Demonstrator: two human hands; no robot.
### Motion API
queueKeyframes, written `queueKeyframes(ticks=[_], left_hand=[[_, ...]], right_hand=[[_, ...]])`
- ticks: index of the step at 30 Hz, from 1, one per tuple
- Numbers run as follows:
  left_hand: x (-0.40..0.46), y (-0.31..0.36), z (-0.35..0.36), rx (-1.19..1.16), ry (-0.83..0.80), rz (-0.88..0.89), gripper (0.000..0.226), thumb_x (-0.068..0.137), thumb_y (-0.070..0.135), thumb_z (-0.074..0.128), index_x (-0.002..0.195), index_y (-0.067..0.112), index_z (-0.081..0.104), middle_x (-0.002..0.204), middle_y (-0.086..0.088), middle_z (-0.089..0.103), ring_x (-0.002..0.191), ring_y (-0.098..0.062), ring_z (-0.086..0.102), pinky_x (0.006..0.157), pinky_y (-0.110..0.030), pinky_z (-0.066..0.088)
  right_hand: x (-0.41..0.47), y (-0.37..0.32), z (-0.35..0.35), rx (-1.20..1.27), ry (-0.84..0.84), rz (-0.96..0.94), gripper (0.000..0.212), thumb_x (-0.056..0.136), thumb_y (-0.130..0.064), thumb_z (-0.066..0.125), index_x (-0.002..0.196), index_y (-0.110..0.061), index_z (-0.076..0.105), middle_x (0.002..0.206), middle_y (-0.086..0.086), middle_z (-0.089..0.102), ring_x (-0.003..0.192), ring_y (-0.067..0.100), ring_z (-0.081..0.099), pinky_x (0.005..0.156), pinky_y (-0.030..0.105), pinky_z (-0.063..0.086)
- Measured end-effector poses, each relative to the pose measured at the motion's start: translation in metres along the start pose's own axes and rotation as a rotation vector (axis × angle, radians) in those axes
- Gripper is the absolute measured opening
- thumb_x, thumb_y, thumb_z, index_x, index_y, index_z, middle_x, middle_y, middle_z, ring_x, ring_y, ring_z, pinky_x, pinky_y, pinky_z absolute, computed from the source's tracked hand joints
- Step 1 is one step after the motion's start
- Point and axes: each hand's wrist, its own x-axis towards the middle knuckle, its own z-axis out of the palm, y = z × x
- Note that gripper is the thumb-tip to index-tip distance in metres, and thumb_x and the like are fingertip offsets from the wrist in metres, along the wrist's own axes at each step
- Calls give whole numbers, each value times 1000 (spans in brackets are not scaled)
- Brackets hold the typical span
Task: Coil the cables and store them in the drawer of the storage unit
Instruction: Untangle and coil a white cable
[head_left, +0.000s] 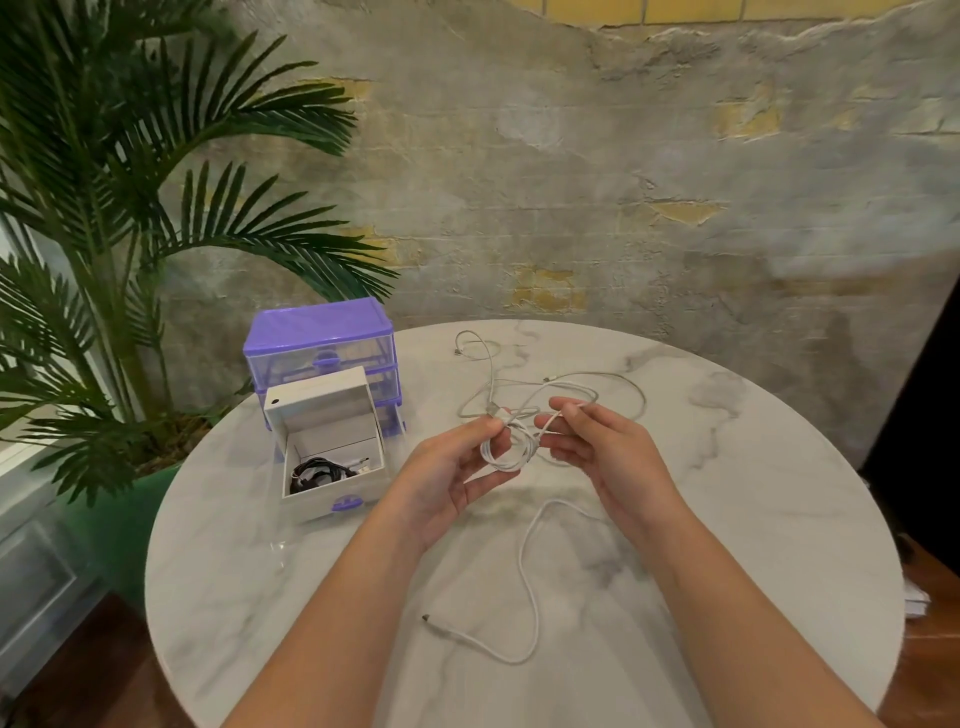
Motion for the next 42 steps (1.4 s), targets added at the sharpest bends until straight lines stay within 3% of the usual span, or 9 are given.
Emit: queueKeyframes(ticks=[7, 12, 15, 17, 21, 28, 31, 38, 42], left_hand=[[0, -3, 2, 24, -44, 1, 20, 88, 14, 64, 104, 4, 72, 92, -6, 71, 88, -16, 68, 80, -31, 59], [4, -3, -1, 77, -32, 5, 32, 89, 21, 64, 115, 4, 69, 102, -9, 70, 94, -16, 66, 92, -33, 54], [3, -4, 0, 79, -34, 2, 24, 90, 23, 62, 107, 9, 73, 96, -4, 71, 90, -12, 67, 75, -24, 57], [3, -5, 1, 68, -27, 0, 19, 91, 22, 63, 103, 11, 73, 94, -3, 70, 87, -10, 67, 74, -23, 56], [3, -1, -2, -57, -25, -8, 13, 90, 18, 63, 98, 10, 69, 92, -5, 67, 87, -13, 65, 90, -28, 53], [5, 11, -12, -210, 72, 52, 6, 93, 18, 59, 92, 15, 64, 90, 0, 65, 93, -13, 61, 100, -29, 43], [7, 13, -16, -183, 90, 80, 12, 96, 24, 55, 89, 18, 62, 87, 1, 66, 93, -9, 60, 100, -26, 39], [9, 14, -21, -242, 118, 184, 14, 97, 19, 54, 92, 10, 63, 82, -1, 66, 84, -11, 65, 82, -24, 55], [6, 16, -16, -265, 76, 183, 14, 96, 14, 54, 91, 5, 64, 79, -3, 66, 81, -14, 66, 83, -28, 58]], right_hand=[[-1, 0, 3, 249, -76, 139, 16, 98, -10, 52, 106, -3, 63, 93, 13, 73, 81, 22, 72, 75, 30, 59], [-2, 2, 4, -58, -203, 204, 25, 96, -18, 50, 111, -14, 70, 98, 5, 73, 86, 16, 64, 80, 31, 46], [-6, 1, 10, -66, -249, 188, 24, 89, -15, 60, 111, -14, 69, 94, 2, 70, 84, 16, 62, 78, 33, 47], [-7, 3, 13, -85, -206, 123, 25, 85, -7, 69, 110, -11, 67, 93, 5, 70, 81, 18, 65, 75, 33, 52], [-6, 8, 13, -274, -91, 31, 34, 81, 1, 73, 113, -8, 67, 91, 9, 65, 67, 18, 64, 63, 26, 56], [1, 18, 4, -764, 129, -137, 25, 82, -7, 63, 88, -31, 69, 75, -7, 64, 58, 6, 54, 58, 23, 45], [3, 18, -4, -857, 209, -143, 27, 83, -3, 55, 87, -26, 69, 77, -5, 64, 65, 11, 57, 59, 25, 45], [5, 16, -9, -990, 267, -186, 26, 78, -3, 51, 86, -24, 65, 80, -4, 58, 86, 22, 58, 76, 36, 48], [-2, 15, 1, -1149, 151, -259, 29, 78, -13, 55, 97, -33, 64, 88, -13, 52, 99, 12, 46, 85, 30, 27]])
